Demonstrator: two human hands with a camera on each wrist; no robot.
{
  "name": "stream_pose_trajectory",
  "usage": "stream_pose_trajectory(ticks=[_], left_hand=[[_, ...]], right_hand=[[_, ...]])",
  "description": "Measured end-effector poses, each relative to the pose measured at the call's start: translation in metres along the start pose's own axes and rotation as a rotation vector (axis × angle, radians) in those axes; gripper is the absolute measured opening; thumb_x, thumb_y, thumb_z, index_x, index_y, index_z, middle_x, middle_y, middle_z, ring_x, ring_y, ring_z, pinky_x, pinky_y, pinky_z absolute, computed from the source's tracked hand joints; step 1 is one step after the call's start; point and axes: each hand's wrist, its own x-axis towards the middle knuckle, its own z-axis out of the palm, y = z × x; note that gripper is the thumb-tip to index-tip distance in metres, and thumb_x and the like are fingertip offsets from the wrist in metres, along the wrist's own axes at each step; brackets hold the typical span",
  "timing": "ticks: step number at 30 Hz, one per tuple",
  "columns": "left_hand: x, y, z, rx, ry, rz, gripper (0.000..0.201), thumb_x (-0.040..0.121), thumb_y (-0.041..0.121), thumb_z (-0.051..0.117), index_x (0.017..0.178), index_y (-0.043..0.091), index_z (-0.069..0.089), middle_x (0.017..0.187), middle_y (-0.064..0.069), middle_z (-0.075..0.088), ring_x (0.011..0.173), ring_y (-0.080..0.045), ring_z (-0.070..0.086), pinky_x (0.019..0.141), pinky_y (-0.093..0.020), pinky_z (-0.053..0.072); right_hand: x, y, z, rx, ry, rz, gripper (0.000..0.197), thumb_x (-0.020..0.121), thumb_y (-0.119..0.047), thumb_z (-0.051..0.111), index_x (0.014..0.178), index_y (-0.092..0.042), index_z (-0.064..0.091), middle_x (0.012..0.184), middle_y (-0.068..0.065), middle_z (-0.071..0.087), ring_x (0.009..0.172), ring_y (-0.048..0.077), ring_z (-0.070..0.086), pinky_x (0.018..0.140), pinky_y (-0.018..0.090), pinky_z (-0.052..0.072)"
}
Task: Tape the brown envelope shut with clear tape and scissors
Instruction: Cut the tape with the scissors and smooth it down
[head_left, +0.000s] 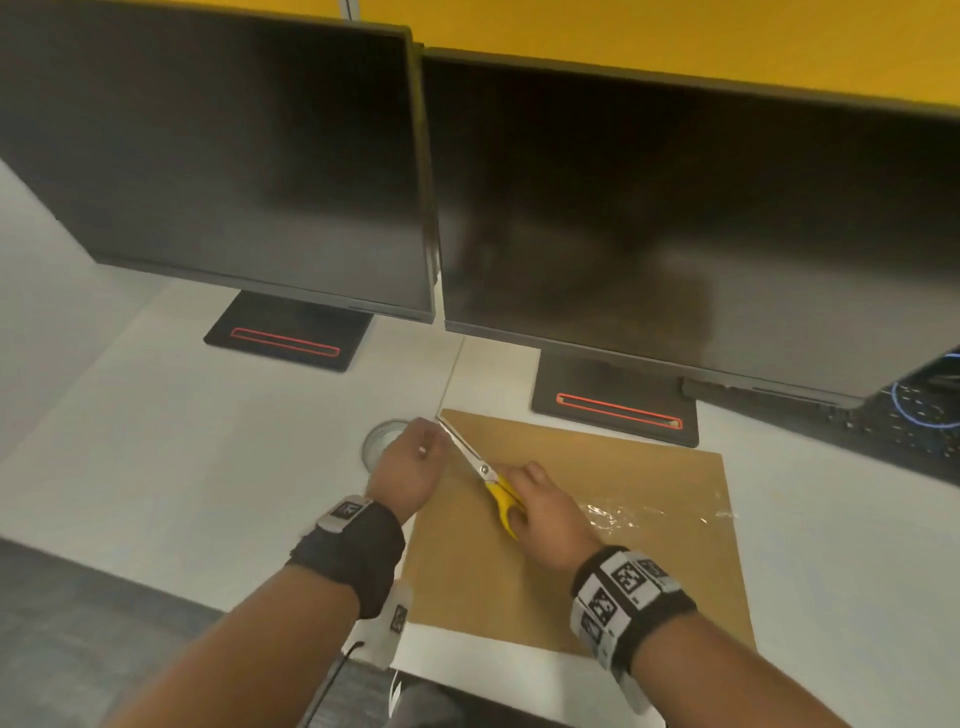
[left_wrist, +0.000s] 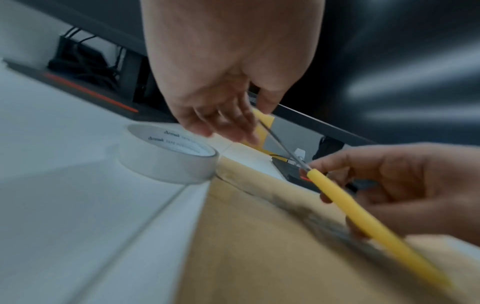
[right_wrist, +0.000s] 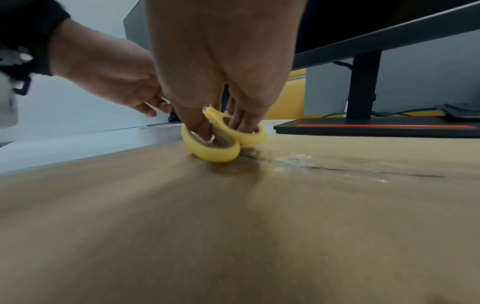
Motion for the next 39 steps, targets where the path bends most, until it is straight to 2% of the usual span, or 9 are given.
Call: stream_pose_trajectory(ticks=[3, 5, 8, 15, 23, 25, 29, 34, 39], left_hand=[[0.000, -0.010, -0.013, 0.495, 0.116, 0.131, 0.029, 0.083, 0.026, 0.061, 0.110, 0.021, 0.054, 0.106, 0.003, 0.060, 0.100, -0.022, 0.057, 0.086, -0.034, 0.041], [-0.001, -0.015, -0.018, 0.794, 0.000, 0.077, 0.050, 0.081, 0.037, 0.061, 0.126, 0.020, 0.044, 0.126, 0.001, 0.053, 0.117, -0.022, 0.049, 0.097, -0.037, 0.036], [0.001, -0.023, -0.020, 1.001, -0.117, 0.026, 0.050, 0.086, 0.046, 0.052, 0.128, 0.022, 0.041, 0.127, 0.002, 0.053, 0.121, -0.020, 0.048, 0.105, -0.039, 0.029], [0.006, -0.018, -0.024, 1.171, -0.230, 0.108, 0.033, 0.095, 0.043, 0.038, 0.115, 0.020, 0.052, 0.115, 0.005, 0.062, 0.110, -0.019, 0.054, 0.108, -0.041, 0.023], [0.004, -0.011, -0.026, 1.296, -0.255, 0.276, 0.031, 0.100, 0.025, 0.032, 0.129, 0.016, 0.038, 0.103, -0.001, 0.067, 0.093, -0.020, 0.065, 0.087, -0.032, 0.039], [0.002, -0.008, -0.025, 1.324, -0.261, 0.289, 0.034, 0.100, 0.024, 0.031, 0.132, 0.013, 0.034, 0.102, -0.003, 0.069, 0.094, -0.022, 0.066, 0.091, -0.034, 0.037], [0.001, -0.012, -0.023, 1.231, -0.305, 0.167, 0.047, 0.099, 0.044, 0.035, 0.134, 0.014, 0.033, 0.120, -0.003, 0.063, 0.114, -0.024, 0.056, 0.110, -0.039, 0.025], [0.000, -0.017, -0.021, 1.238, -0.304, 0.144, 0.052, 0.097, 0.050, 0.033, 0.137, 0.016, 0.030, 0.123, -0.001, 0.061, 0.116, -0.023, 0.054, 0.111, -0.040, 0.022], [-0.001, -0.016, -0.021, 1.275, -0.296, 0.165, 0.053, 0.098, 0.051, 0.031, 0.139, 0.018, 0.029, 0.124, -0.001, 0.060, 0.117, -0.023, 0.053, 0.112, -0.040, 0.022]], right_hand=[[0.007, 0.002, -0.005, -0.022, -0.015, 0.060, 0.053, 0.087, -0.014, 0.054, 0.137, -0.026, 0.041, 0.126, 0.004, 0.043, 0.105, 0.028, 0.057, 0.087, 0.030, 0.044], [0.009, 0.005, -0.011, -0.137, -0.013, 0.076, 0.054, 0.083, -0.022, 0.059, 0.134, -0.028, 0.043, 0.122, 0.002, 0.045, 0.102, 0.028, 0.058, 0.082, 0.032, 0.046], [0.007, 0.004, -0.020, -0.249, -0.068, 0.063, 0.055, 0.079, -0.022, 0.059, 0.132, -0.031, 0.046, 0.118, 0.001, 0.047, 0.101, 0.028, 0.057, 0.080, 0.032, 0.046], [0.009, 0.000, -0.021, -0.367, -0.151, 0.006, 0.059, 0.079, -0.017, 0.054, 0.135, -0.033, 0.043, 0.119, 0.002, 0.047, 0.100, 0.030, 0.055, 0.080, 0.031, 0.043], [0.013, -0.007, -0.025, -0.423, -0.092, -0.067, 0.060, 0.082, -0.004, 0.047, 0.136, -0.028, 0.045, 0.116, 0.009, 0.051, 0.097, 0.032, 0.055, 0.077, 0.035, 0.041], [0.014, -0.008, -0.025, -0.412, -0.073, -0.062, 0.058, 0.082, -0.005, 0.047, 0.136, -0.027, 0.046, 0.116, 0.010, 0.051, 0.098, 0.033, 0.055, 0.077, 0.035, 0.042], [0.013, -0.010, -0.023, -0.418, -0.078, -0.060, 0.057, 0.083, -0.006, 0.048, 0.136, -0.027, 0.045, 0.117, 0.008, 0.050, 0.097, 0.031, 0.056, 0.078, 0.034, 0.044], [0.014, -0.014, -0.017, -0.478, -0.119, -0.058, 0.058, 0.058, -0.003, 0.070, 0.111, -0.024, 0.066, 0.087, 0.006, 0.061, 0.062, 0.029, 0.062, 0.051, 0.030, 0.047], [0.014, -0.024, -0.023, -0.497, -0.105, -0.070, 0.057, 0.078, -0.002, 0.052, 0.132, -0.022, 0.050, 0.112, 0.011, 0.055, 0.090, 0.035, 0.060, 0.072, 0.039, 0.047]])
